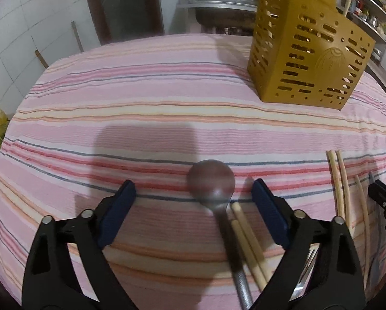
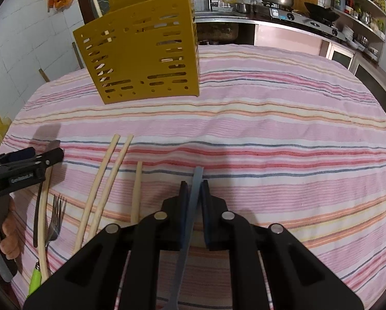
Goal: Organize utensils
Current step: 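Close the left tool on the dark spoon's bowl, then lift the spatula with the right tool while the left tool carries the spoon over the holder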
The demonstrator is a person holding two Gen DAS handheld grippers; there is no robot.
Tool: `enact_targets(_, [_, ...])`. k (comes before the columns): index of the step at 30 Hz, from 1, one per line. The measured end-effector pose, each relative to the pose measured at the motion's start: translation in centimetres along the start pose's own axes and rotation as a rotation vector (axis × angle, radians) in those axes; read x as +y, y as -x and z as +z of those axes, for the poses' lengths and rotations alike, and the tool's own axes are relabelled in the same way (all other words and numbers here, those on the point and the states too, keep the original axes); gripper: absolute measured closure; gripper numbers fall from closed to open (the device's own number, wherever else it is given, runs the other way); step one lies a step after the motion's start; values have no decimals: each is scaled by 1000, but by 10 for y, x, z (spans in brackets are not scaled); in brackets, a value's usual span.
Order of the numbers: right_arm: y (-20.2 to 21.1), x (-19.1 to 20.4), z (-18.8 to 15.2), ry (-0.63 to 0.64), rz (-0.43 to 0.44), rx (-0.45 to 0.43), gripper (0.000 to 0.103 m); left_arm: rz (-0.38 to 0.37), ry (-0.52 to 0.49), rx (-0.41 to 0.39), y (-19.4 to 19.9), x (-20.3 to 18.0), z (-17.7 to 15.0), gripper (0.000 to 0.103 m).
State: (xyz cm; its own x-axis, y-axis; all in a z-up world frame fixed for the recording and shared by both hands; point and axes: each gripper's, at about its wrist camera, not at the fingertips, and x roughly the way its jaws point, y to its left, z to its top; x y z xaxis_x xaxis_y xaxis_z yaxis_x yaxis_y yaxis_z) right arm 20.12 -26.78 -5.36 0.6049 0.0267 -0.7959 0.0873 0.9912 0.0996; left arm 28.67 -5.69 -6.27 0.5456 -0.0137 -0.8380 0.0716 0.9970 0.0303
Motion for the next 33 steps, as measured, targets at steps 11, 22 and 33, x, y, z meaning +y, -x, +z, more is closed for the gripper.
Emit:
enact_targets(11, [-1, 8, 0, -15, -53, -11, 92, -45, -15, 17, 1, -9, 4, 65])
enact_targets(22, [4, 7, -4, -33, -49, -35, 95, -46, -17, -16, 11, -5, 4, 68])
enact_targets(33, [40, 2, 2, -69, -55, -177, 96, -10, -32, -154, 57, 8, -6, 68])
